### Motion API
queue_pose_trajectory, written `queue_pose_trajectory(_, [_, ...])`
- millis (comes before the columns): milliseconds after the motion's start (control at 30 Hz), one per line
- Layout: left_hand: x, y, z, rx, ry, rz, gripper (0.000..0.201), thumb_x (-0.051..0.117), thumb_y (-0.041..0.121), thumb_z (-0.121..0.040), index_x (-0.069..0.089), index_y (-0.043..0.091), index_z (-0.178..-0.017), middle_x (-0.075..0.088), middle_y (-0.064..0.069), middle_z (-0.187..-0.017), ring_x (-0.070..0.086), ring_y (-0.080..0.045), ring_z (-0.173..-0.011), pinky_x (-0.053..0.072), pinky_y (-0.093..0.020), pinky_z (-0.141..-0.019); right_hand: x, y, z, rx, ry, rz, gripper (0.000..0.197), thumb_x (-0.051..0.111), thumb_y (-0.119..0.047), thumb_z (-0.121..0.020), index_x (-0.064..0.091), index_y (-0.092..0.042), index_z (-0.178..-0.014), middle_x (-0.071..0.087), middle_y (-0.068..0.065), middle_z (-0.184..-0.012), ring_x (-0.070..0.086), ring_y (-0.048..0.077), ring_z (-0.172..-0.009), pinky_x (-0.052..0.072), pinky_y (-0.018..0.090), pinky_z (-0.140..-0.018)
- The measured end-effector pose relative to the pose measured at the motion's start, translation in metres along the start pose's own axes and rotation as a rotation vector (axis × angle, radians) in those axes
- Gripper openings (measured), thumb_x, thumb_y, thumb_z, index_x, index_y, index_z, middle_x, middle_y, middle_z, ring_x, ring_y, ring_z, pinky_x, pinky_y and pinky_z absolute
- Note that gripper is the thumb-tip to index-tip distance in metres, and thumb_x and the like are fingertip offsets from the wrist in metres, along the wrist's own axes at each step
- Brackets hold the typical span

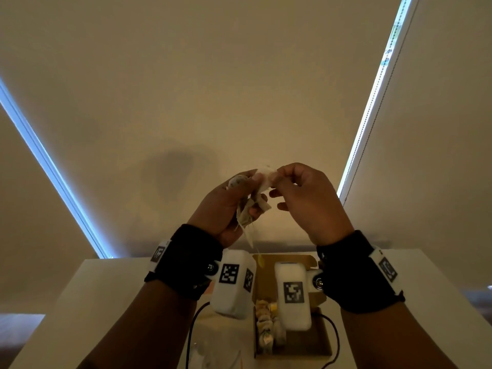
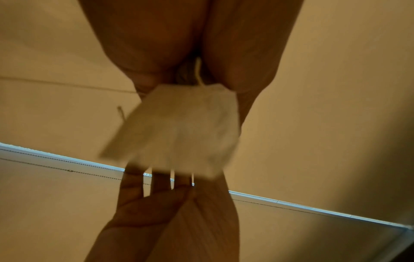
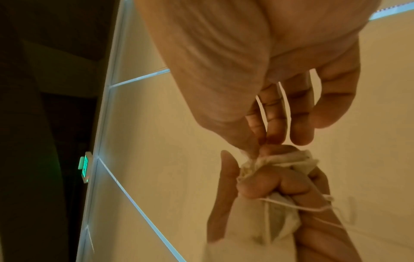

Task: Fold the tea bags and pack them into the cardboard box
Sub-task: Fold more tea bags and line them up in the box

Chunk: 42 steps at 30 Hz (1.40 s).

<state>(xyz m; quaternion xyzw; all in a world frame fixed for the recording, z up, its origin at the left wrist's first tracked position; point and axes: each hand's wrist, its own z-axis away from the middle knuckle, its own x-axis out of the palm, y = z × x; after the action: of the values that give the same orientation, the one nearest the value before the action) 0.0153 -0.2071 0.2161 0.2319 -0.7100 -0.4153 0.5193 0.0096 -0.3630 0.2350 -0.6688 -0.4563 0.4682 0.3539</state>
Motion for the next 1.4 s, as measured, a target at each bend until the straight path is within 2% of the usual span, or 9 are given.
queue_pose_trajectory(100, [-0.006,0.0,0.004,-0.017,0.024,0.003,0.044,0.062,0.016,-0.094,0.055,-0.002,-0.134,0.055,-0.017,-0.086,0.054,-0.011,-0.052,0.048,-0.018,-0.045,-0.004,-0.008,-0.002,0.045,0.017,-0.135,0.012,0.059,-0.023,-0.097,0.068,-0.017,-0.093,0.075,-0.003,-0.09,0.074,0.013,-0.082,0.063,0.043,-0.077])
queue_pose_trajectory(200, [-0.008,-0.001,0.009,-0.015,0.073,0.041,0.031,0.062,0.01,-0.09,0.061,0.003,-0.121,0.059,-0.013,-0.091,0.058,-0.011,-0.054,0.043,-0.017,-0.04,-0.008,-0.018,-0.005,0.084,0.028,-0.298,0.012,0.055,-0.017,-0.098,0.066,-0.013,-0.094,0.074,-0.001,-0.096,0.075,0.013,-0.083,0.062,0.034,-0.073])
queue_pose_trajectory(433, [-0.013,-0.002,0.015,-0.026,0.175,0.08,0.018,0.059,0.006,-0.089,0.067,0.007,-0.106,0.067,-0.008,-0.089,0.058,-0.015,-0.064,0.04,-0.016,-0.042,-0.015,-0.037,-0.007,0.047,0.028,-0.534,0.015,0.051,-0.011,-0.099,0.062,-0.011,-0.088,0.074,0.008,-0.099,0.074,0.03,-0.093,0.06,0.049,-0.085])
queue_pose_trajectory(667, [-0.027,-0.005,0.018,-0.05,0.296,0.151,0.011,0.053,0.004,-0.099,0.063,0.008,-0.1,0.061,-0.007,-0.085,0.056,-0.013,-0.057,0.039,-0.016,-0.037,-0.021,-0.05,-0.007,-0.002,0.022,-0.607,0.016,0.048,-0.011,-0.101,0.063,-0.007,-0.098,0.073,0.019,-0.106,0.074,0.037,-0.093,0.06,0.047,-0.08])
queue_pose_trajectory(767, [-0.035,-0.004,0.019,-0.023,0.329,0.058,0.005,0.063,0.017,-0.095,0.061,0.013,-0.091,0.054,-0.002,-0.084,0.049,-0.009,-0.054,0.035,-0.016,-0.038,-0.024,-0.052,-0.005,0.006,-0.033,-0.561,0.018,0.045,-0.011,-0.103,0.059,-0.001,-0.109,0.075,0.016,-0.099,0.076,0.036,-0.083,0.059,0.039,-0.065])
queue_pose_trajectory(967, [-0.016,0.032,0.029,0.198,0.374,-0.383,0.045,0.081,0.044,-0.07,0.07,0.006,-0.091,0.051,-0.009,-0.076,0.04,-0.016,-0.053,0.026,-0.023,-0.046,-0.026,-0.042,0.0,-0.032,-0.136,-0.223,0.019,0.048,-0.019,-0.102,0.061,-0.006,-0.107,0.072,0.009,-0.075,0.055,0.025,-0.048,0.039,0.029,-0.046])
queue_pose_trajectory(1167, [0.015,0.059,0.035,0.258,0.277,-0.683,0.022,0.076,0.032,-0.088,0.079,0.013,-0.097,0.051,-0.008,-0.059,0.042,-0.014,-0.046,0.034,-0.023,-0.044,-0.025,-0.038,0.0,-0.042,-0.244,-0.043,0.013,0.058,-0.03,-0.097,0.065,-0.019,-0.097,0.056,-0.007,-0.055,0.042,0.004,-0.045,0.034,0.026,-0.052])
queue_pose_trajectory(1300, [0.026,0.059,0.033,0.311,0.2,-0.828,0.018,0.079,0.035,-0.085,0.081,0.021,-0.097,0.074,-0.012,-0.075,0.049,-0.017,-0.048,0.038,-0.024,-0.044,-0.027,-0.039,-0.001,-0.069,-0.266,0.046,0.012,0.06,-0.037,-0.095,0.068,-0.028,-0.092,0.057,-0.006,-0.057,0.042,0.006,-0.047,0.036,0.029,-0.054])
queue_pose_trajectory(1400, [0.028,0.057,0.032,0.387,0.195,-0.929,0.015,0.077,0.033,-0.088,0.08,0.02,-0.094,0.077,-0.006,-0.075,0.055,-0.018,-0.05,0.043,-0.025,-0.045,-0.027,-0.04,-0.001,-0.066,-0.268,0.05,0.015,0.062,-0.04,-0.093,0.068,-0.027,-0.09,0.056,-0.002,-0.059,0.041,0.011,-0.049,0.035,0.03,-0.054])
